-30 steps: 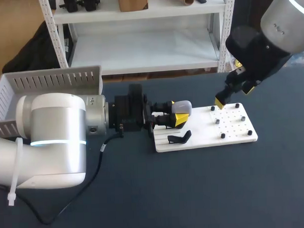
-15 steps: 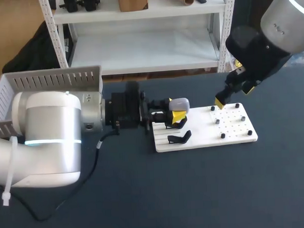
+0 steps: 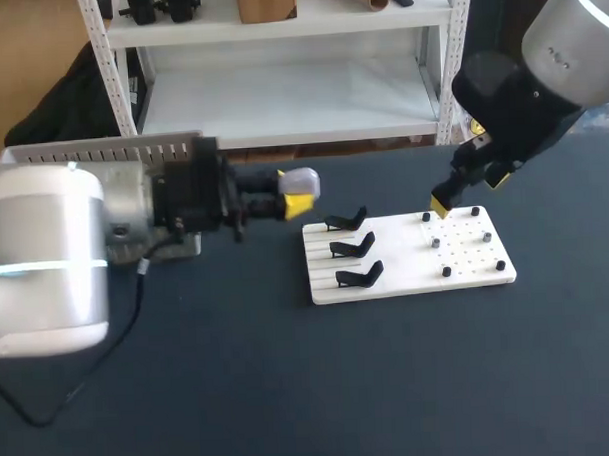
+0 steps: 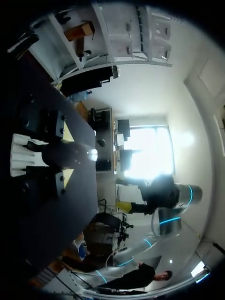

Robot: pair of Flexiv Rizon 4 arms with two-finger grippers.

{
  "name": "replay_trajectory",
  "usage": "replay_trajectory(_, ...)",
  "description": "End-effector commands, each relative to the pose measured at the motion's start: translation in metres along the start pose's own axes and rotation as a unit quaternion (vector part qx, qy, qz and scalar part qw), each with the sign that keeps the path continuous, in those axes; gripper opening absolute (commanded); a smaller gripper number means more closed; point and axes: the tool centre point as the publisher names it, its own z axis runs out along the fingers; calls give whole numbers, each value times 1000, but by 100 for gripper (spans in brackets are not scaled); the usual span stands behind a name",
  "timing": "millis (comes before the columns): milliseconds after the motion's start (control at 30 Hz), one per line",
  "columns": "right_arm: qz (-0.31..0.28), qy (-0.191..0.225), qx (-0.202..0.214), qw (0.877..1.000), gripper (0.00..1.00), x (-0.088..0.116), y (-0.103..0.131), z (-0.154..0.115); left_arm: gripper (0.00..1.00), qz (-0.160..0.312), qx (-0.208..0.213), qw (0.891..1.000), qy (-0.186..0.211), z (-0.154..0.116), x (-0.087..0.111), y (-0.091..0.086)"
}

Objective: Pick up each earbud case from the left stands, insert the matching earbuds, close the lid, and place the case in the box.

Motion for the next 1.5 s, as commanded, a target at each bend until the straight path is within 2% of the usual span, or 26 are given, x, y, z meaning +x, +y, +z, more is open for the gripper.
replay_trajectory(33, 0, -1, 0, 1000, 100, 0, 0, 0, 0, 7, -33, 999, 5, -29, -5, 12)
replay_trajectory(267, 0, -1, 0, 1000, 100, 0, 0, 0, 0, 0, -78, 996, 41, -50, 8, 56)
replay_trajectory(400, 0, -1, 0, 1000, 100, 0, 0, 0, 0, 0, -93, 994, 56, -66, 14, 74)
replay_trajectory(567, 0, -1, 0, 1000, 100, 0, 0, 0, 0, -9, -122, 992, 39, -95, 22, 102)
replay_trajectory(800, 0, -1, 0, 1000, 100, 0, 0, 0, 0, -29, -173, 984, 33, -137, 58, 145)
replay_trajectory(1000, 0, -1, 0, 1000, 100, 0, 0, 0, 0, -50, -204, 977, 48, -162, 83, 166)
replay_trajectory(1133, 0, -1, 0, 1000, 100, 0, 0, 0, 0, -46, -215, 972, 83, -171, 97, 178)
replay_trajectory(1233, 0, -1, 0, 1000, 100, 0, 0, 0, 0, -50, -231, 967, 94, -177, 105, 186)
replay_trajectory(1300, 0, -1, 0, 1000, 100, 0, 0, 0, 0, -56, -240, 965, 88, -183, 110, 193)
replay_trajectory(1500, 0, -1, 0, 1000, 100, 0, 0, 0, 0, -67, -273, 954, 103, -199, 135, 212)
